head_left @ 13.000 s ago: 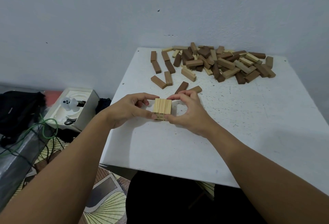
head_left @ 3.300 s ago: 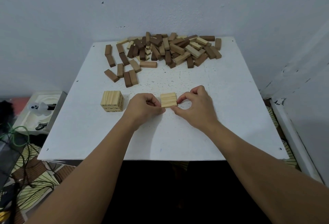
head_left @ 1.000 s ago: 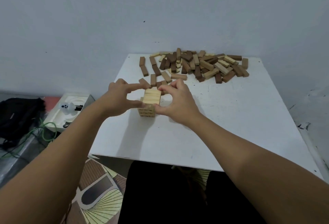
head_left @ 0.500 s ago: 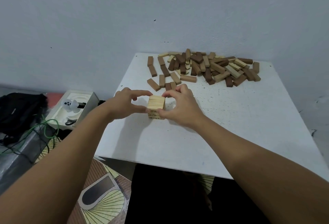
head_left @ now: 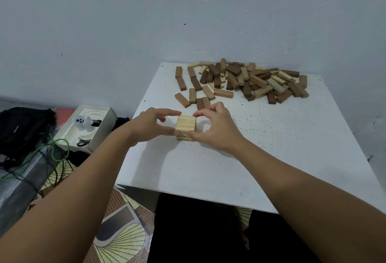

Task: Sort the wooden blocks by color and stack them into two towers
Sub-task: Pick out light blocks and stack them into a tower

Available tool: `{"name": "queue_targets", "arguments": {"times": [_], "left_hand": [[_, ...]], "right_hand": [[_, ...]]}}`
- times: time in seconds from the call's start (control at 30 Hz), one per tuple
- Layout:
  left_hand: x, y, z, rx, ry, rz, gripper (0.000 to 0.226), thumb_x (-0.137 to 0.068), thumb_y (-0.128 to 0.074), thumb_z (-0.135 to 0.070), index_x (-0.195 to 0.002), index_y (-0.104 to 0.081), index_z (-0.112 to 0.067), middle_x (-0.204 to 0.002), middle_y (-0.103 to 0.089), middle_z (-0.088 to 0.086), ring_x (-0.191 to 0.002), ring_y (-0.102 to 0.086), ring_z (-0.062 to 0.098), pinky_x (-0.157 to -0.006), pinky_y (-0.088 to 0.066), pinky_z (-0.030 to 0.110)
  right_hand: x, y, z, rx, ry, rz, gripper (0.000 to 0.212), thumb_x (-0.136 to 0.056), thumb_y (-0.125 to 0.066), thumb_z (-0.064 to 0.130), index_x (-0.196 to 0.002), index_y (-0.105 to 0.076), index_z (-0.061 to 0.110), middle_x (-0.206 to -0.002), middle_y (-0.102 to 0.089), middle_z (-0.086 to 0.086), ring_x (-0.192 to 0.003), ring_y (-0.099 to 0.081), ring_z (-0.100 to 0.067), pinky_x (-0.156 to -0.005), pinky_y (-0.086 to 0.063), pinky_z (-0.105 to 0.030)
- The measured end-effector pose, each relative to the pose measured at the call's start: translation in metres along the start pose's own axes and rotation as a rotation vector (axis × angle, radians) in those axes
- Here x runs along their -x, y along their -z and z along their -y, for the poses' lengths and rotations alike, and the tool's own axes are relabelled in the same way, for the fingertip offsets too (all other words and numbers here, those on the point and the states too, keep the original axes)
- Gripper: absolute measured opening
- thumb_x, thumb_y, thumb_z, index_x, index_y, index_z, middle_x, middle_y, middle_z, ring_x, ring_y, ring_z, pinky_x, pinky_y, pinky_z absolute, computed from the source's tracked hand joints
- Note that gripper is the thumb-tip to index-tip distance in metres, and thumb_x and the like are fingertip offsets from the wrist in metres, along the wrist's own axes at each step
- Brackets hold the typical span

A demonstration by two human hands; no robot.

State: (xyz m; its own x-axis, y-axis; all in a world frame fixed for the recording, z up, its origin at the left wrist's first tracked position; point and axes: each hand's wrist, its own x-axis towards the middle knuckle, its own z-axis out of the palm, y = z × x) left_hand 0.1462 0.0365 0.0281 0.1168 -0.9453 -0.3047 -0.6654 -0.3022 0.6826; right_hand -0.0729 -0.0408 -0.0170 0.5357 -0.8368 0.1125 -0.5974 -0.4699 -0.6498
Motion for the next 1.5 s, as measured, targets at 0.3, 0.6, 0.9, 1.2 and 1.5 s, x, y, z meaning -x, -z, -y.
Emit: {"name": "queue_targets", "arguments": {"times": [0.3, 0.6, 0.9, 1.2, 1.5], "left_hand": [[0.001, -0.005, 0.020, 0.368, 0.060, 0.023, 0.075, -0.072, -0.093, -0.029, -0.135, -0.061, -0.053, -0.122, -0.052, 0.000, -0.108, -0.052, 0.014, -0.103, -0.038, 0.030], [-0.010, -0.014, 0.032, 0.569, 0.079, 0.083, 0.076, -0.057, -0.096, -0.028, -0.126, -0.071, -0.049, -0.114, -0.047, 0.005, -0.115, -0.046, 0.019, -0.104, -0.034, 0.025], [-0.013, -0.017, 0.034, 0.574, 0.078, 0.078, 0.073, -0.059, -0.099, -0.025, -0.124, -0.073, -0.045, -0.126, -0.050, 0.008, -0.123, -0.044, 0.016, -0.099, -0.035, 0.023], [-0.013, -0.019, 0.034, 0.571, 0.068, 0.064, 0.061, -0.068, -0.091, -0.020, -0.122, -0.075, -0.043, -0.132, -0.056, 0.009, -0.128, -0.044, 0.014, -0.108, -0.036, 0.025], [-0.013, -0.021, 0.034, 0.570, 0.069, 0.038, 0.058, -0.073, -0.091, -0.017, -0.121, -0.075, -0.045, -0.131, -0.056, 0.007, -0.128, -0.045, 0.014, -0.101, -0.036, 0.023]], "right_hand": [[0.012, -0.006, -0.012, -0.372, -0.146, 0.077, 0.083, -0.074, -0.089, 0.052, -0.145, -0.048, 0.043, -0.128, -0.034, 0.010, -0.121, -0.040, -0.007, -0.097, -0.042, -0.025], [0.012, -0.008, -0.013, -0.535, -0.221, 0.150, 0.078, -0.070, -0.093, 0.047, -0.136, -0.052, 0.056, -0.129, -0.033, 0.011, -0.127, -0.035, -0.007, -0.089, -0.046, -0.025], [0.012, -0.008, -0.012, -0.547, -0.220, 0.145, 0.067, -0.073, -0.091, 0.045, -0.130, -0.058, 0.055, -0.132, -0.033, 0.009, -0.128, -0.036, -0.010, -0.104, -0.044, -0.033], [0.011, -0.010, -0.011, -0.556, -0.203, 0.142, 0.060, -0.073, -0.091, 0.045, -0.125, -0.063, 0.055, -0.129, -0.034, 0.011, -0.127, -0.036, -0.008, -0.112, -0.044, -0.039], [0.011, -0.010, -0.012, -0.563, -0.197, 0.135, 0.061, -0.072, -0.092, 0.046, -0.125, -0.063, 0.054, -0.130, -0.033, 0.010, -0.125, -0.036, -0.004, -0.111, -0.045, -0.037]]}}
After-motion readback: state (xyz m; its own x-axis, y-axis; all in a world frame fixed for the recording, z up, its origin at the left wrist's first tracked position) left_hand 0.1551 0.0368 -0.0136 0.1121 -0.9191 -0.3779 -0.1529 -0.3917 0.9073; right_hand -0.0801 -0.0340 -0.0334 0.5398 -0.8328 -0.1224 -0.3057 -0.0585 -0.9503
